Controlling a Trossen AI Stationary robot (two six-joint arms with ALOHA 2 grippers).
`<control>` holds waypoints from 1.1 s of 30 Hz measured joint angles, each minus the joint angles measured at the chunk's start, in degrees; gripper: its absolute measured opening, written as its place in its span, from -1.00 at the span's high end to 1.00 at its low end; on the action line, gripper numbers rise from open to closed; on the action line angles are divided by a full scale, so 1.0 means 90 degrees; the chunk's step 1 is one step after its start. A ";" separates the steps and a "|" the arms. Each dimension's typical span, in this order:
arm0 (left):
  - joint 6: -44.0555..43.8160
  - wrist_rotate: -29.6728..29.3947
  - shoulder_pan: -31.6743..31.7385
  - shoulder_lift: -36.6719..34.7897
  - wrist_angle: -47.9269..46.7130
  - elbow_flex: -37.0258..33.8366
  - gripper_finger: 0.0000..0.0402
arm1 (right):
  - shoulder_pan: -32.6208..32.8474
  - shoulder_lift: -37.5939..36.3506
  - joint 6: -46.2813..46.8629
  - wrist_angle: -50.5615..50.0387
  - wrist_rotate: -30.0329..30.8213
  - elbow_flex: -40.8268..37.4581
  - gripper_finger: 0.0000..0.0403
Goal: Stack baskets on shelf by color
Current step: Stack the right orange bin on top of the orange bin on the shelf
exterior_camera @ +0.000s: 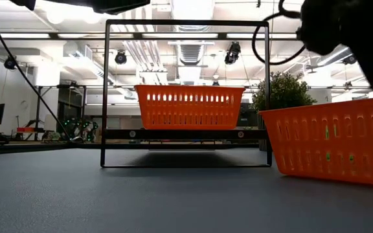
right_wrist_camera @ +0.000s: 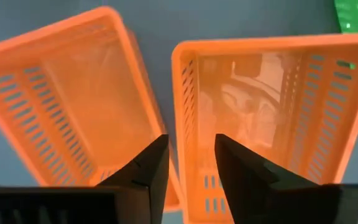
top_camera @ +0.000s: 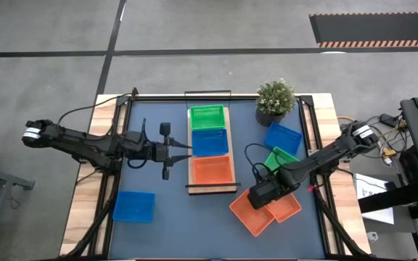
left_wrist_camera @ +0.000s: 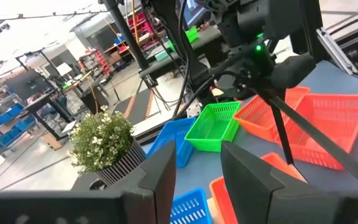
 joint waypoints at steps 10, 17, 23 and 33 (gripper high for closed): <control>-0.0005 -0.0037 0.0000 0.0001 -0.0054 -0.0030 0.44 | -0.0069 0.0323 -0.0076 0.0060 0.0474 -0.0008 0.34; -0.0010 -0.0158 0.0002 0.0000 -0.0054 -0.0030 0.44 | -0.0067 0.0542 -0.0089 0.0082 0.0482 -0.0008 0.34; -0.0019 -0.0161 0.0002 0.0000 -0.0054 -0.0030 0.44 | -0.0067 0.0806 -0.0136 0.0221 0.0602 -0.0010 0.34; -0.0019 -0.0161 0.0000 -0.0003 -0.0051 -0.0030 0.44 | -0.0016 0.1020 -0.0189 0.0346 0.0632 -0.0013 0.80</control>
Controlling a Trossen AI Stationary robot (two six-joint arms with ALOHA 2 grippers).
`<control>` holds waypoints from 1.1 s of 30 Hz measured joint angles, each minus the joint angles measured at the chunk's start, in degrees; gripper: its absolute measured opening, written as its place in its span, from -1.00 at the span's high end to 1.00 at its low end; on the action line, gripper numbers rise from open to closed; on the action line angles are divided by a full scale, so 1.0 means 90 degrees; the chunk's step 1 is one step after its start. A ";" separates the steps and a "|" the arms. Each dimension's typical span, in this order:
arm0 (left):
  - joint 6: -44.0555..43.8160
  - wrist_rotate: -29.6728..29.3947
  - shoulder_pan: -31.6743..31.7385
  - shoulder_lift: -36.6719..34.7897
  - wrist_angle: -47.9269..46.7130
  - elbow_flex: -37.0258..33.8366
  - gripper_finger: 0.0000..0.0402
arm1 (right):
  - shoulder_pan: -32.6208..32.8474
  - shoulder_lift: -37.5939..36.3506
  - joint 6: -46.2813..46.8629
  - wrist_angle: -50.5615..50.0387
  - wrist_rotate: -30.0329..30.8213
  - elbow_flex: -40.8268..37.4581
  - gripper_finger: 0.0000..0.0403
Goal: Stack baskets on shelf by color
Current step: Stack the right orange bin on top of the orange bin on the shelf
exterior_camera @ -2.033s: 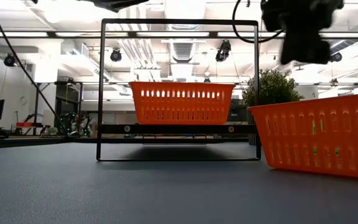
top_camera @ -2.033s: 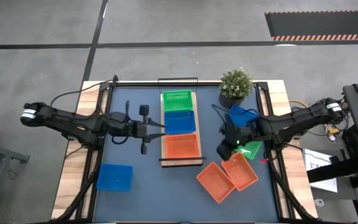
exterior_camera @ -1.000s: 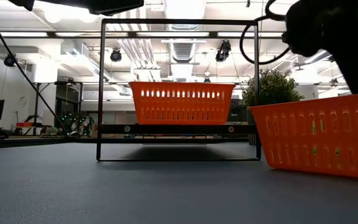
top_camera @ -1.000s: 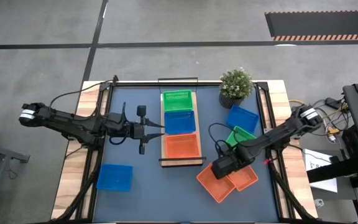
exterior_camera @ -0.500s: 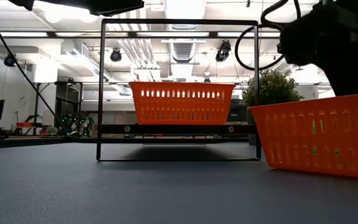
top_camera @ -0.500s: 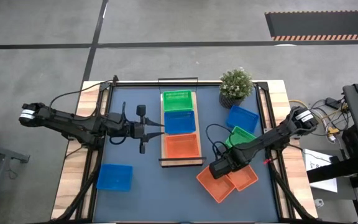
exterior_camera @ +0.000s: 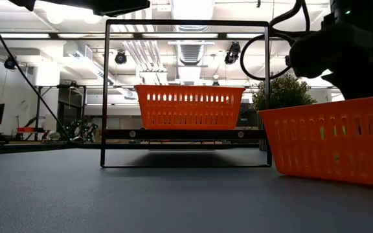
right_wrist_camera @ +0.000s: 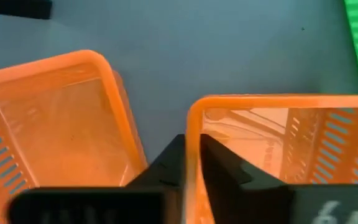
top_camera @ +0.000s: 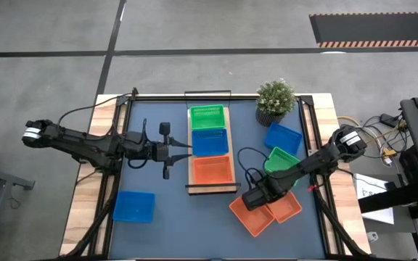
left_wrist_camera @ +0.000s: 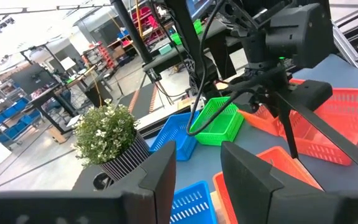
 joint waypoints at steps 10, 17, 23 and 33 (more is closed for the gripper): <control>0.0011 -0.0001 0.0000 -0.0023 -0.0002 0.0000 0.44 | 0.0102 -0.0497 -0.0358 -0.0722 -0.0397 0.0580 0.94; -0.0017 0.0000 -0.0002 -0.0355 -0.0005 -0.0139 0.44 | 0.0073 -0.0757 -0.1257 -0.2503 -0.0176 0.1793 0.95; -0.0036 0.0000 -0.0002 -0.0884 0.0110 -0.0471 0.44 | -0.0183 -0.0777 -0.1775 -0.3388 0.0499 0.2730 0.95; -0.0209 0.0001 -0.0002 -0.1301 0.0168 -0.0614 0.44 | -0.1100 -0.0729 -0.3726 -0.3425 0.2307 0.4024 0.95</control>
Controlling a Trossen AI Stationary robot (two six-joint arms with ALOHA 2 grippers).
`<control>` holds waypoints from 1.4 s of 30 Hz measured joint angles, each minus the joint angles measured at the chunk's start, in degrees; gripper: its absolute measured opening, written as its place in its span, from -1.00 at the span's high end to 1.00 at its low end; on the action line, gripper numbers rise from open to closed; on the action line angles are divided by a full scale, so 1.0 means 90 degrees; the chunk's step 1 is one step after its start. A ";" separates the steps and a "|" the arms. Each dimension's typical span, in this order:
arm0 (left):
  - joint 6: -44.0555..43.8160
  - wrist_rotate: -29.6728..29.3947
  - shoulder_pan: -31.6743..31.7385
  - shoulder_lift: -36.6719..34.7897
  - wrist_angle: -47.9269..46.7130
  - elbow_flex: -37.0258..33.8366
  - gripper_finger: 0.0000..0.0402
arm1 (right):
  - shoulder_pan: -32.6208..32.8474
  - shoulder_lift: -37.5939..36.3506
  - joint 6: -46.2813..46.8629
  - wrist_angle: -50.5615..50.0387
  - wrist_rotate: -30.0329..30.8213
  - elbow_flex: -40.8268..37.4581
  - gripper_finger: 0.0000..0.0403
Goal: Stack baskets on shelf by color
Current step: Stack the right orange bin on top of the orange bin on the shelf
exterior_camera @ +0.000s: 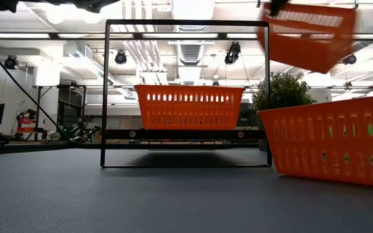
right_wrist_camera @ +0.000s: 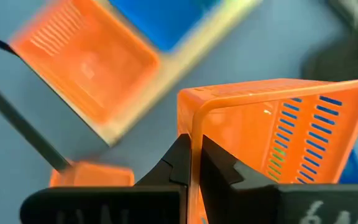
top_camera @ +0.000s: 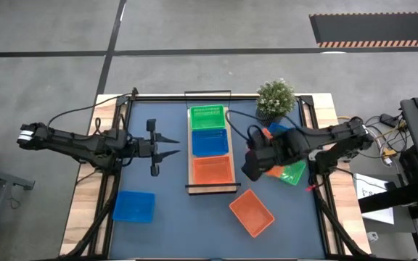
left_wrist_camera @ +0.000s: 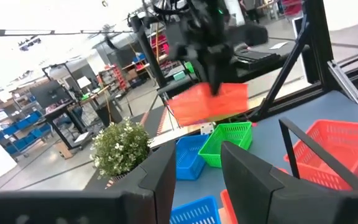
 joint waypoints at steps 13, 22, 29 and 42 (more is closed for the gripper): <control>-0.0003 0.0001 0.0000 -0.0085 -0.0115 -0.0015 0.44 | -0.0354 0.1373 -0.3626 0.1244 0.0002 0.1933 0.95; -0.0155 0.0002 0.0000 -0.0109 -0.0173 -0.0015 0.44 | -0.0354 0.2304 -0.4618 0.1242 -0.0587 0.2840 0.95; -0.0155 0.0002 0.0000 -0.0118 -0.0170 -0.0015 0.44 | -0.0354 0.2576 -0.4895 0.1305 -0.0736 0.2872 0.95; -0.0155 0.0002 -0.0002 -0.0110 -0.0171 -0.0015 0.44 | -0.0384 0.3105 -0.5068 0.1337 -0.0960 0.2851 0.95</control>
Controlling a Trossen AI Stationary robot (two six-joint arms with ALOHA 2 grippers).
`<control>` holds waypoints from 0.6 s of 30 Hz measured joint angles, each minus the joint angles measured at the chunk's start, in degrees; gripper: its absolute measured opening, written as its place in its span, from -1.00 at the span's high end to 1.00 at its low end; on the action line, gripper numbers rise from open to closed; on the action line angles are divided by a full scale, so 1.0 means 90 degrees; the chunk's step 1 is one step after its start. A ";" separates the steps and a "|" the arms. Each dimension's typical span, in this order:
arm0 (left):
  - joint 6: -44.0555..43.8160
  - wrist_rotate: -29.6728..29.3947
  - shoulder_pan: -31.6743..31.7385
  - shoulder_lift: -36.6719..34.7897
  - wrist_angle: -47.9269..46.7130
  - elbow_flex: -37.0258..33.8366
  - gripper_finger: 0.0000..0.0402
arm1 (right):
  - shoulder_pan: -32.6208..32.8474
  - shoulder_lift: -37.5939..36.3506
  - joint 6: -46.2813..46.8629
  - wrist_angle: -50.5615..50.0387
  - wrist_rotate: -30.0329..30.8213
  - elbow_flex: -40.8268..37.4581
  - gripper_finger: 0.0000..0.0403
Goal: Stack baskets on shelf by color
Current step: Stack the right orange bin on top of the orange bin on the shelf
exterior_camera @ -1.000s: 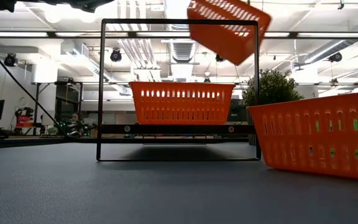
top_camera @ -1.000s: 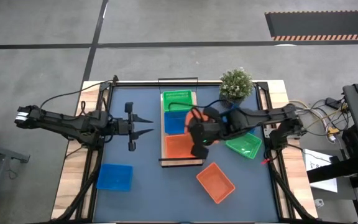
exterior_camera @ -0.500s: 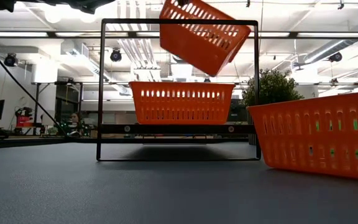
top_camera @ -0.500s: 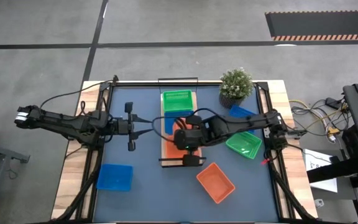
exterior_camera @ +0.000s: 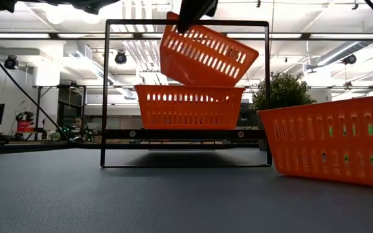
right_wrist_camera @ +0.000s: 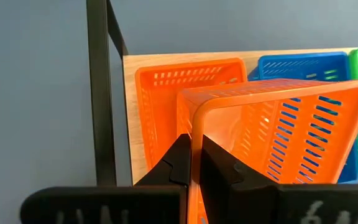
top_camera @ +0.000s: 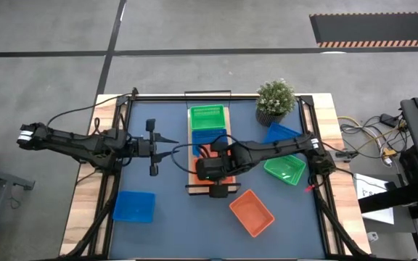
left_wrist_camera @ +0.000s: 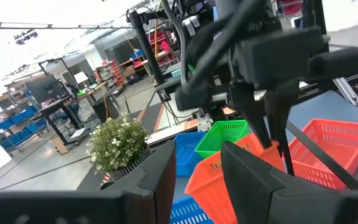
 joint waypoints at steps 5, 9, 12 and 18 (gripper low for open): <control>0.0000 0.0000 0.0000 0.0000 0.0001 0.0000 0.44 | 0.0000 0.0061 0.0005 0.0011 -0.0035 0.0000 0.95; 0.0000 0.0000 0.0000 0.0000 0.0003 0.0000 0.44 | -0.0024 0.0088 0.0081 0.0024 -0.0033 -0.0002 0.93; 0.0000 0.0000 0.0000 0.0000 0.0001 0.0000 0.44 | -0.0070 0.0088 0.0236 0.0045 -0.0033 -0.0005 0.89; 0.0000 0.0000 0.0000 0.0000 0.0001 0.0000 0.44 | -0.0129 0.0088 0.0285 0.0194 -0.0038 -0.0012 0.75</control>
